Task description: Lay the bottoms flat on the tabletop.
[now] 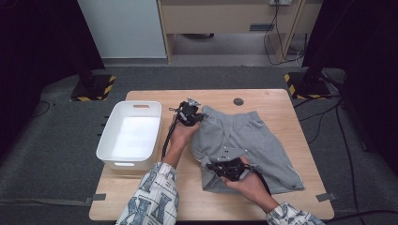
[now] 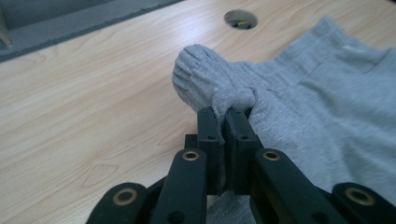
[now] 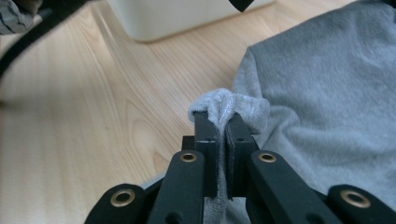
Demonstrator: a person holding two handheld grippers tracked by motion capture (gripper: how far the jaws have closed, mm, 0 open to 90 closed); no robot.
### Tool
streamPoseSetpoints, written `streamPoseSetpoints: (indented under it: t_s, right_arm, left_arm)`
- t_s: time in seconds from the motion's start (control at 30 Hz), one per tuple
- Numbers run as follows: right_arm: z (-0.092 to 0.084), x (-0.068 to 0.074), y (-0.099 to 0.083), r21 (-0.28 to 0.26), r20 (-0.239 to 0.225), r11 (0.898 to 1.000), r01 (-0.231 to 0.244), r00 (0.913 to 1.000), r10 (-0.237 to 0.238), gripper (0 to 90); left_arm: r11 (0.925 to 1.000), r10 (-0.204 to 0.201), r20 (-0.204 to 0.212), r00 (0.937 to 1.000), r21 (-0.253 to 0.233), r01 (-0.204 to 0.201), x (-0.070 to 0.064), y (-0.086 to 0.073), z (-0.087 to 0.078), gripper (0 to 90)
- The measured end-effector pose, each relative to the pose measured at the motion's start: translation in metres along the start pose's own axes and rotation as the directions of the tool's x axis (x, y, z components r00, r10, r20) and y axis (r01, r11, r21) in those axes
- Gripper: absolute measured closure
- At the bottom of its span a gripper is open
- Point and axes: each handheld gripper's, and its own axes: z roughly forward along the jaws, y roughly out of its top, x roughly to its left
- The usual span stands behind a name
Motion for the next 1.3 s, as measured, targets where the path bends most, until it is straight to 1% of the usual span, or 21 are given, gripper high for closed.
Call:
streamPoseSetpoints:
  t_s: [0.07, 0.17, 0.23, 0.33, 0.4, 0.43, 0.47, 0.53, 0.6, 0.7, 0.8, 0.87, 0.97, 1.03, 1.17, 1.3]
  right_arm:
    - [-0.005, 0.001, 0.004, -0.020, -0.006, 1.000, -0.006, 1.0000, 0.006, 86.8]
    - [-0.012, 0.002, 0.009, -0.045, -0.012, 0.999, -0.014, 0.9998, 0.013, 86.9]
    - [-0.016, 0.002, 0.012, -0.057, -0.013, 0.998, -0.022, 0.9997, 0.022, 86.9]
    - [-0.021, 0.005, 0.019, -0.072, -0.021, 0.997, -0.022, 0.9996, 0.021, 86.9]
    - [-0.024, 0.007, 0.024, -0.083, -0.031, 0.996, -0.024, 0.9993, 0.021, 86.9]
    - [-0.024, 0.007, 0.024, -0.083, -0.031, 0.996, -0.024, 0.9993, 0.021, 86.9]
    - [-0.027, 0.008, 0.030, -0.095, -0.047, 0.995, -0.035, 0.9984, 0.030, 87.0]
    - [-0.029, 0.009, 0.037, -0.107, -0.059, 0.993, -0.043, 0.9976, 0.037, 87.0]
    - [-0.031, 0.011, 0.043, -0.122, -0.077, 0.991, -0.062, 0.9956, 0.052, 87.1]
    - [-0.033, 0.015, 0.052, -0.142, -0.099, 0.987, -0.069, 0.9936, 0.055, 87.2]
    - [-0.034, 0.020, 0.059, -0.156, -0.104, 0.986, -0.062, 0.9935, 0.045, 87.2]
    - [-0.035, 0.022, 0.062, -0.168, -0.104, 0.984, -0.067, 0.9933, 0.050, 87.2]
    - [-0.033, 0.026, 0.064, -0.178, -0.108, 0.981, -0.073, 0.9927, 0.054, 87.3]
    - [-0.031, 0.029, 0.065, -0.181, -0.109, 0.981, -0.065, 0.9930, 0.046, 87.3]
    - [-0.030, 0.036, 0.067, -0.202, -0.106, 0.977, -0.063, 0.9935, 0.042, 87.4]
    - [-0.030, 0.039, 0.069, -0.211, -0.099, 0.976, -0.055, 0.9945, 0.035, 87.4]
  left_arm:
    - [0.9998, 0.019, -0.004, 0.9998, 0.009, -0.019, -0.002, 0.007, -0.005, 86.1]
    - [0.9998, 0.019, 0.004, 0.9998, 0.007, -0.019, -0.002, 0.016, -0.010, 86.4]
    - [0.9996, 0.026, 0.004, 0.9996, 0.007, -0.026, -0.002, 0.021, -0.013, 86.5]
    - [0.9990, 0.043, 0.011, 0.9990, 0.007, -0.043, -0.001, 0.031, -0.016, 86.7]
    - [0.9989, 0.045, 0.017, 0.9988, 0.008, -0.046, 0.000, 0.038, -0.017, 86.9]
    - [0.9989, 0.045, 0.017, 0.9988, 0.008, -0.046, 0.000, 0.038, -0.017, 86.9]
    - [0.9989, 0.045, 0.025, 0.9987, 0.006, -0.046, 0.002, 0.045, -0.018, 87.0]
    - [0.9988, 0.048, 0.030, 0.9984, 0.009, -0.048, 0.004, 0.052, -0.019, 87.1]
    - [0.9982, 0.059, 0.030, 0.9978, 0.013, -0.059, 0.006, 0.059, -0.020, 87.2]
    - [0.9976, 0.067, 0.038, 0.9970, 0.012, -0.067, 0.009, 0.071, -0.022, 87.4]
    - [0.9963, 0.083, 0.047, 0.9954, 0.017, -0.084, 0.011, 0.080, -0.023, 87.5]
    - [0.9954, 0.094, 0.053, 0.9942, 0.016, -0.095, 0.011, 0.084, -0.023, 87.5]
    - [0.9952, 0.097, 0.068, 0.9929, 0.004, -0.098, 0.012, 0.089, -0.023, 87.6]
    - [0.9950, 0.100, 0.072, 0.9924, -0.001, -0.100, 0.013, 0.091, -0.024, 87.6]
    - [0.9932, 0.116, 0.073, 0.9906, 0.002, -0.116, 0.016, 0.095, -0.027, 87.6]
    - [0.9917, 0.129, 0.079, 0.9885, -0.003, -0.129, 0.015, 0.097, -0.027, 87.6]
